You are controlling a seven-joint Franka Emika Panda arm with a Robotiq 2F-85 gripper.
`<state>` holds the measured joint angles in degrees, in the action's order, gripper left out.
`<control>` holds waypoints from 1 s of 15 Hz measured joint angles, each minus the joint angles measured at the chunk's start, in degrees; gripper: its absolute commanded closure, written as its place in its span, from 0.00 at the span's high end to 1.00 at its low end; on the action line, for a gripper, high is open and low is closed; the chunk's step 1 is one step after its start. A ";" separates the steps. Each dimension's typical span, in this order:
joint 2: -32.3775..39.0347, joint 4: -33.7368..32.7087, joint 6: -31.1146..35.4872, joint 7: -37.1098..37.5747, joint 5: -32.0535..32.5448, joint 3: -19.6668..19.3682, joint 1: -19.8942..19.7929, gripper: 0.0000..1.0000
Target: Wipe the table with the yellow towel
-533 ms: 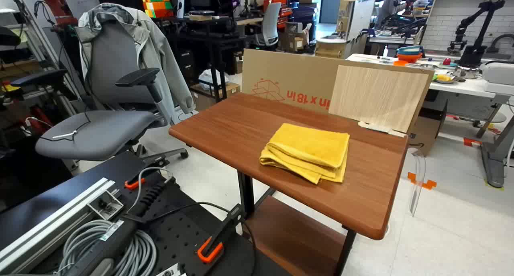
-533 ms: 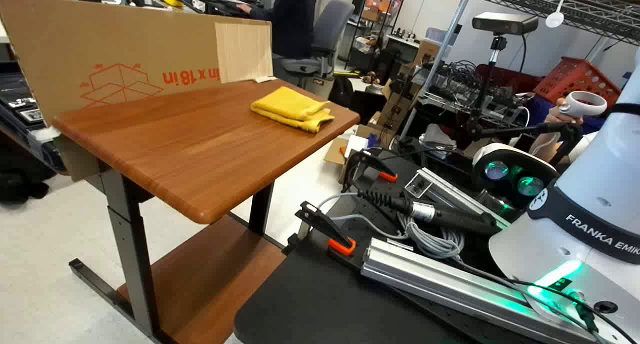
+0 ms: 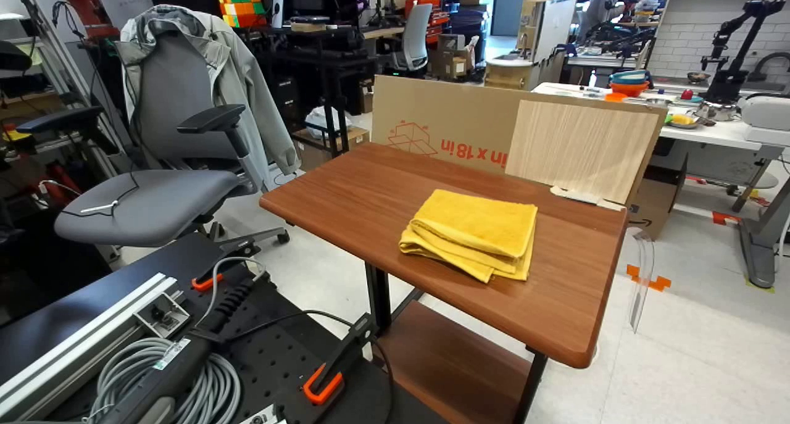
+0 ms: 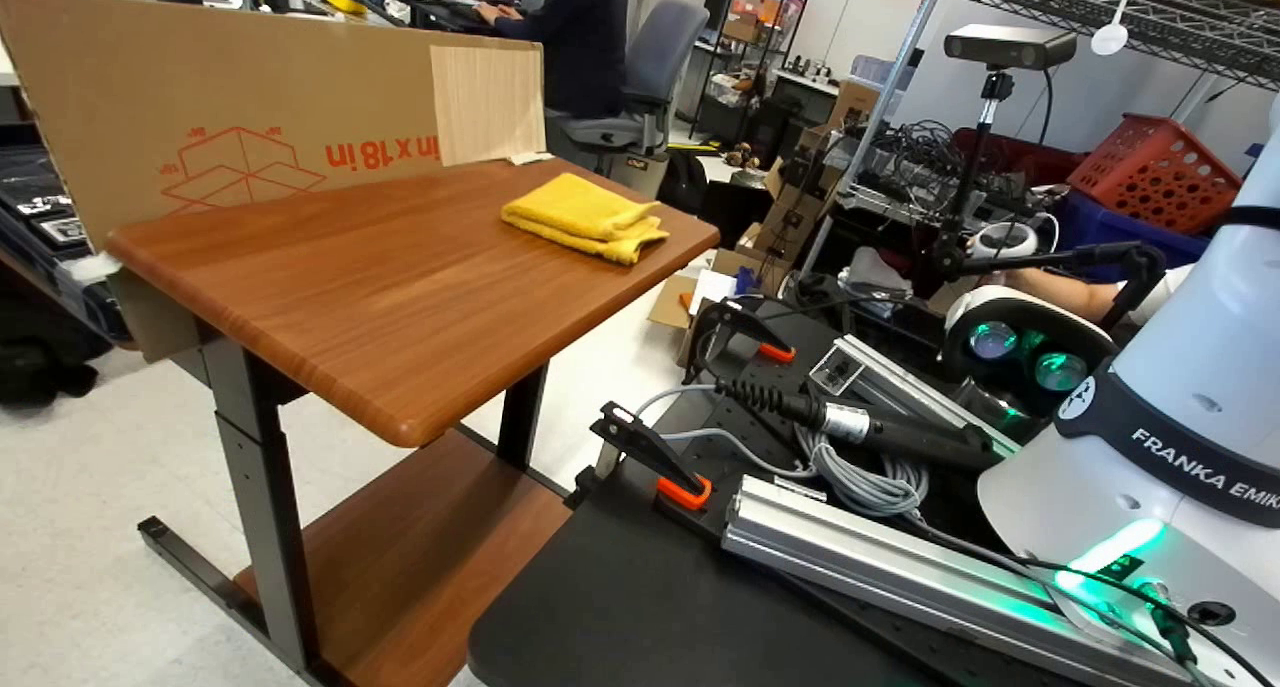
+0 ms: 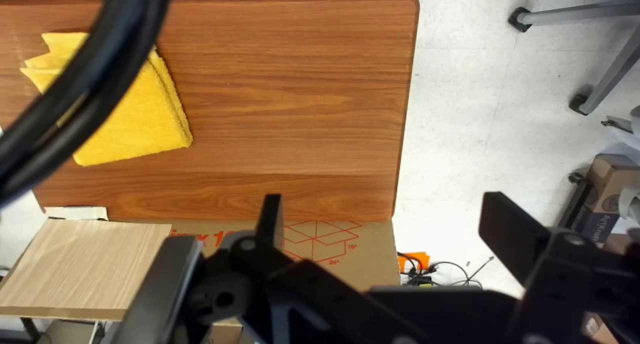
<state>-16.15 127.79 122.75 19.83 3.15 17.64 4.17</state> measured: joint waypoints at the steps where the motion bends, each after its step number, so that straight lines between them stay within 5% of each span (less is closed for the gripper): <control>1: 0.24 0.00 0.02 0.70 -0.01 -0.98 -0.25 1.00; 9: 12.19 -0.14 8.11 3.05 -0.25 -15.77 -9.74 1.00; 15: 30.70 -5.19 14.16 2.16 -10.28 -23.27 -12.90 1.00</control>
<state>14.55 122.60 136.91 22.00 -7.13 -5.64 -8.73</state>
